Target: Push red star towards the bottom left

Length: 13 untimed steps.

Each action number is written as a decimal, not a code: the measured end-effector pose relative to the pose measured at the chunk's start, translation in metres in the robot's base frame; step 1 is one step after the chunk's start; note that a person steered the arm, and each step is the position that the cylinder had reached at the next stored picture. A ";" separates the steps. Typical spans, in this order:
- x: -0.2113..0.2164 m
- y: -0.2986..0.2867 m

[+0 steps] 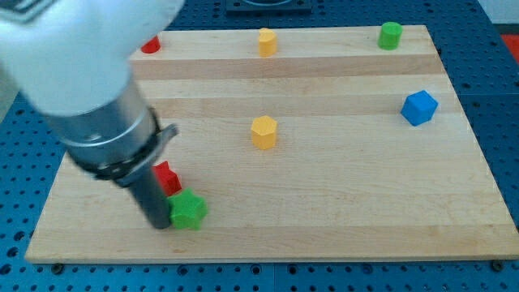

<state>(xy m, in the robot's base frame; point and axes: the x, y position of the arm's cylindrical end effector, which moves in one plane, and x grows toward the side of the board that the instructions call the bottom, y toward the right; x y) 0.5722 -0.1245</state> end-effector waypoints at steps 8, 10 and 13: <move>-0.043 -0.064; -0.056 -0.081; -0.065 -0.148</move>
<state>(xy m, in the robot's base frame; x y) 0.5073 -0.2724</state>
